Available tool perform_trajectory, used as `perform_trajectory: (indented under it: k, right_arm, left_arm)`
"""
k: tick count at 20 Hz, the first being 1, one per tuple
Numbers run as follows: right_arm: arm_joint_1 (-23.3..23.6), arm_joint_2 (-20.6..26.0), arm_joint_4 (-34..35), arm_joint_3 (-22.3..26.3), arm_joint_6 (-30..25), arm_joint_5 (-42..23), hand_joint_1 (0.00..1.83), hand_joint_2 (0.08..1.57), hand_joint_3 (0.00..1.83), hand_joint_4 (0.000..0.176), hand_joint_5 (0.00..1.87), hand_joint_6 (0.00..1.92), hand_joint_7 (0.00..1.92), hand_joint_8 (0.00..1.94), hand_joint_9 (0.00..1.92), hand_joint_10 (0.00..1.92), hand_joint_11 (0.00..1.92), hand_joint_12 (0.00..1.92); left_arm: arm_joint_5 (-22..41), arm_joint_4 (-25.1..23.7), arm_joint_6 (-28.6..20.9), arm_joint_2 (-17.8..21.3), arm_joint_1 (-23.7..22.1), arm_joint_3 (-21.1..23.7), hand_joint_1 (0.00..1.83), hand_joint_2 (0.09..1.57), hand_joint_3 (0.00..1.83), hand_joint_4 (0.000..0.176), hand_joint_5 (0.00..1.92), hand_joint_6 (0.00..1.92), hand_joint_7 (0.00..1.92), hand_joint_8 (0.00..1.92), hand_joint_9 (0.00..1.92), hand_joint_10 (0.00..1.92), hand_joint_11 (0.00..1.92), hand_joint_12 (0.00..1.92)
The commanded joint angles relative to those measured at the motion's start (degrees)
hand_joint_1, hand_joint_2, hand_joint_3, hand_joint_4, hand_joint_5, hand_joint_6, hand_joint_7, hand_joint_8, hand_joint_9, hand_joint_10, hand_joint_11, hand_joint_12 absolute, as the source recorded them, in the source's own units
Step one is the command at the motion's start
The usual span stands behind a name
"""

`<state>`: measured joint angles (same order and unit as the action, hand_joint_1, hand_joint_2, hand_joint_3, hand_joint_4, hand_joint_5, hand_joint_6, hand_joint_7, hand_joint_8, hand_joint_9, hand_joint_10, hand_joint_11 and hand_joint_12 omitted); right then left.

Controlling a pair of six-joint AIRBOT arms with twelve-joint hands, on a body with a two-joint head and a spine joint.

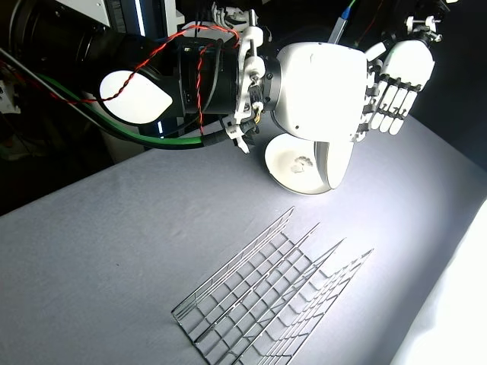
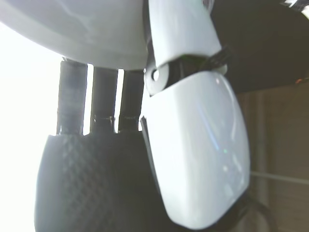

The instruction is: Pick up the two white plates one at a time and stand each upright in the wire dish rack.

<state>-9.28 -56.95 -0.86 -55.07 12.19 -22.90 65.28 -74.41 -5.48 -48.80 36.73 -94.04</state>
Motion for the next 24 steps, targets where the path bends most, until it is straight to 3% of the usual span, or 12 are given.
perform_trajectory:
  k: [1, 2, 3, 5, 9, 12, 17, 24]
  right_arm:
    - [1.5, 0.5, 2.0, 0.3, -1.5, -7.8, 1.49, 1.07, 0.00, 0.000, 0.98, 0.91, 1.02, 0.81, 1.01, 0.85, 0.93, 1.40]
    - [1.8, 0.9, 3.0, 0.5, -1.9, -6.7, 1.41, 1.08, 0.00, 0.000, 0.94, 1.01, 1.04, 0.83, 1.05, 0.92, 0.96, 1.15]
    - [2.3, 1.3, 4.6, 0.6, -2.1, -5.8, 1.49, 1.06, 0.00, 0.000, 0.97, 0.94, 1.05, 0.78, 1.02, 0.83, 0.98, 1.33]
    - [2.7, 1.8, 5.6, 0.7, -2.5, -4.9, 1.50, 1.06, 0.00, 0.000, 0.97, 0.91, 1.03, 0.79, 1.06, 0.81, 0.97, 1.36]
    - [3.8, 3.0, 9.4, 1.4, -2.9, -2.5, 1.50, 1.06, 0.00, 0.000, 0.95, 0.96, 1.05, 0.75, 1.07, 0.77, 0.98, 1.34]
    - [3.8, 3.8, 9.7, 1.6, -3.2, -1.4, 1.50, 1.04, 0.00, 0.000, 1.00, 0.85, 1.10, 0.68, 1.13, 0.69, 1.00, 1.32]
    - [4.3, 5.3, 9.9, 1.6, -3.6, 0.6, 1.50, 1.06, 0.00, 0.000, 0.97, 0.91, 1.05, 0.81, 1.07, 0.76, 0.96, 1.37]
    - [4.9, 7.2, 9.9, 0.8, -3.4, 0.6, 1.50, 1.05, 0.00, 0.000, 1.02, 0.86, 1.04, 0.79, 1.08, 0.75, 0.95, 1.37]
  left_arm:
    - [2.7, 4.3, 0.2, 0.2, -0.2, -0.2, 0.00, 1.05, 0.00, 0.000, 0.00, 0.00, 0.00, 0.00, 0.00, 0.00, 0.00, 0.00]
    - [2.7, 4.3, 0.4, 0.1, -0.4, -0.1, 0.00, 1.05, 0.00, 0.000, 0.00, 0.00, 0.00, 0.00, 0.00, 0.00, 0.00, 0.00]
    - [2.7, 4.3, 0.5, 0.1, -0.6, -0.1, 0.00, 1.05, 0.00, 0.000, 0.00, 0.00, 0.00, 0.00, 0.00, 0.00, 0.00, 0.00]
    - [2.6, 4.3, 0.5, 0.0, -0.8, 0.2, 0.00, 1.05, 0.00, 0.000, 0.00, 0.00, 0.00, 0.00, 0.00, 0.00, 0.00, 0.00]
    - [2.0, 4.1, 1.3, -0.3, -1.6, 0.8, 0.00, 1.06, 0.00, 0.000, 0.00, 0.00, 0.00, 0.00, 0.00, 0.00, 0.00, 0.00]
    - [1.8, 3.5, 1.6, -0.6, -2.3, 1.4, 0.00, 1.06, 0.00, 0.000, 0.00, 0.00, 0.00, 0.00, 0.00, 0.00, 0.00, 0.00]
    - [1.1, 1.0, 1.9, -0.9, -3.7, 3.3, 0.00, 1.05, 0.00, 0.000, 0.00, 0.00, 0.00, 0.00, 0.00, 0.00, 0.00, 0.00]
    - [-0.8, -0.1, 2.8, -1.8, -4.8, 5.6, 0.00, 1.05, 0.00, 0.000, 0.00, 0.00, 0.00, 0.00, 0.00, 0.00, 0.00, 0.00]
